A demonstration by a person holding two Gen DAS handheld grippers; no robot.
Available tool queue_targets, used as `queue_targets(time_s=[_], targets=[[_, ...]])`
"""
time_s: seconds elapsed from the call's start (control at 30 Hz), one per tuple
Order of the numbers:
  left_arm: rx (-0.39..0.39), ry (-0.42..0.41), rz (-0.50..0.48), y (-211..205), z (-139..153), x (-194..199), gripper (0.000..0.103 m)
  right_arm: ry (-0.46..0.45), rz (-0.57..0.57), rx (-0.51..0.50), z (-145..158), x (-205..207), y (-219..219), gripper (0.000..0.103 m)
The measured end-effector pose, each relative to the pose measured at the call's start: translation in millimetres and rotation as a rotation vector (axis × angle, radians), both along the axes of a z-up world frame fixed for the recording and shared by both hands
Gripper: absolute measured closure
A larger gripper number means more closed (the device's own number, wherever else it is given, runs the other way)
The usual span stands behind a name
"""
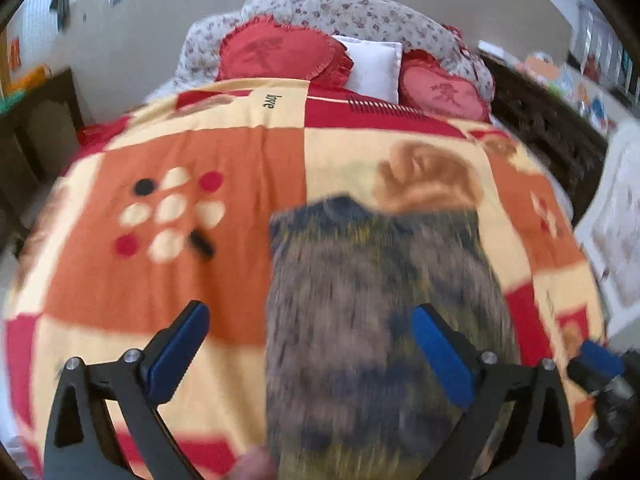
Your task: Fold small clothes
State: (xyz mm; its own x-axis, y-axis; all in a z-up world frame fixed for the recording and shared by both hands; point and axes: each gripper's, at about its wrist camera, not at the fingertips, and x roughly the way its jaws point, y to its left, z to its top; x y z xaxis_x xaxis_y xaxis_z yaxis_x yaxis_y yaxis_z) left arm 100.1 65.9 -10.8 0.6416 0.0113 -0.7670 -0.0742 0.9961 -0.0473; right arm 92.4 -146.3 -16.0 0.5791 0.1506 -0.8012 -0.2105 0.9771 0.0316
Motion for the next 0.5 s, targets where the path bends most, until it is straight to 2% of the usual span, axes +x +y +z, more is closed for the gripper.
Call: queue_targets(time_s=[0.1,0.17,0.2,0.27,0.37,0.43,0.5], targets=[[0.005,0.006,-0.058,-16,-2,-52,0.0,-0.001,-0.004,0.059,11,-46,-13,0.052],[0.025,0.016,-0.079,-27,-7,-83,0.0,-0.007,-0.018,0.096,16,-77,-22,0.035],[0.028,0.021,-0.099,-33,-9,-98,0.0,0.007,-0.015,0.118,16,-88,-28,0.032],[-0.006,0.034,-0.128,-38,-13,-116,0.0,0.038,-0.029,0.153,13,-108,-39,0.03],[-0.074,0.087,-0.119,-42,-12,-127,0.0,0.068,-0.061,0.162,8,-124,-53,0.03],[-0.063,0.089,-0.102,-46,-5,-127,0.0,0.075,-0.072,0.149,6,-129,-58,0.03],[-0.015,0.106,-0.076,-50,1,-125,0.0,0.061,-0.072,0.114,7,-129,-59,0.03]])
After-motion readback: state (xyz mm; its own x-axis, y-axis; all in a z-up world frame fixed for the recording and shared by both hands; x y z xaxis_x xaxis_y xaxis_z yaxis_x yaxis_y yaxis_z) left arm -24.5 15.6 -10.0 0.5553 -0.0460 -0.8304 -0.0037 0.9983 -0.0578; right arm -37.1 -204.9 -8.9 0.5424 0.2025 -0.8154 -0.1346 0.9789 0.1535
